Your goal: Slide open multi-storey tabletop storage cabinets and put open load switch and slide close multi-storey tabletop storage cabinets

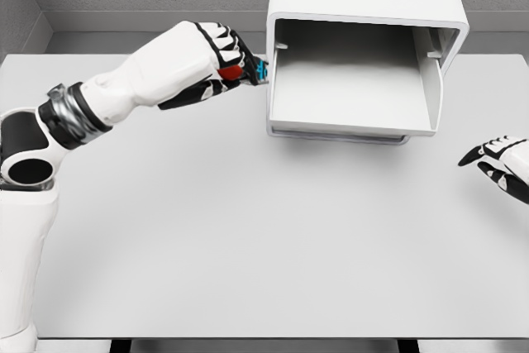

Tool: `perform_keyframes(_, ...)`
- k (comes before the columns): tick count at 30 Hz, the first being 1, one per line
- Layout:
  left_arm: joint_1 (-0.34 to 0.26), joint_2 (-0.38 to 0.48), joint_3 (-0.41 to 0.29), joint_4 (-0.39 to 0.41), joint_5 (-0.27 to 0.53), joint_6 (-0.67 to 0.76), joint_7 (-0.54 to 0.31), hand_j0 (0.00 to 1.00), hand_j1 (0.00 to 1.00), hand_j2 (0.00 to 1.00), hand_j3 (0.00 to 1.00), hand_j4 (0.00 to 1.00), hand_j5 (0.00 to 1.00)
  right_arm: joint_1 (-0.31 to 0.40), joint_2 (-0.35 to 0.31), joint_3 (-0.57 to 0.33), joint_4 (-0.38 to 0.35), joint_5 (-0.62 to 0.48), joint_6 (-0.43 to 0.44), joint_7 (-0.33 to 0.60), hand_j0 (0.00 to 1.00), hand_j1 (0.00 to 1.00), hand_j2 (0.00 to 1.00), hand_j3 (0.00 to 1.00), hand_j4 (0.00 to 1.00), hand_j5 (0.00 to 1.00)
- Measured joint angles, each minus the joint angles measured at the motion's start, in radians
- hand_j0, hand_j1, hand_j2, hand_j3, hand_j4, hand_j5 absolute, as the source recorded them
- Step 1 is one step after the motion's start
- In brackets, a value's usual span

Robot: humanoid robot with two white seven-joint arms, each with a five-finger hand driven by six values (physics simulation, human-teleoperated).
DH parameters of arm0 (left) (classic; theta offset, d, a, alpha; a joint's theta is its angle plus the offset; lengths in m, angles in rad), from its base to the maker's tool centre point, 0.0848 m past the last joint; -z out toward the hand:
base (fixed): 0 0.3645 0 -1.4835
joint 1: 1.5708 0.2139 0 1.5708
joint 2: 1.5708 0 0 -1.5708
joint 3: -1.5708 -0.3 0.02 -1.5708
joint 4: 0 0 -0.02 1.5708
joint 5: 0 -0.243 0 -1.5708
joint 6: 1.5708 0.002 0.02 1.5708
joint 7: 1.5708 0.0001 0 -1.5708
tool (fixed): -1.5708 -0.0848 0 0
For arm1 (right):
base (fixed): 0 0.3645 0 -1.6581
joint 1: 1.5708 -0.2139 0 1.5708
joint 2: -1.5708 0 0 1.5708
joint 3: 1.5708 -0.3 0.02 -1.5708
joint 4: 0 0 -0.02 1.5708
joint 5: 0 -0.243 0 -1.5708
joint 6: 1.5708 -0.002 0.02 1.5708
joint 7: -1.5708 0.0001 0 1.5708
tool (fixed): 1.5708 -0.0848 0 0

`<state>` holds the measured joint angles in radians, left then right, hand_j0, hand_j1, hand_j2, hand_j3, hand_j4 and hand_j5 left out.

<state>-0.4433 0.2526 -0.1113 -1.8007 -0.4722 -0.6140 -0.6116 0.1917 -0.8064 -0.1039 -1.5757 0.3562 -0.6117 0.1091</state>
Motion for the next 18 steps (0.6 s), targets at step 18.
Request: perform_keyframes(18, -0.018, -0.14, -0.068, 0.01, -0.098, 0.0, 0.0, 0.46, 0.46, 0.46, 0.46, 0.46, 0.46, 0.011, 0.042, 0.004, -0.044, 0.024, 0.0, -0.002, 0.48, 0.48, 0.48, 0.48, 0.48, 0.48)
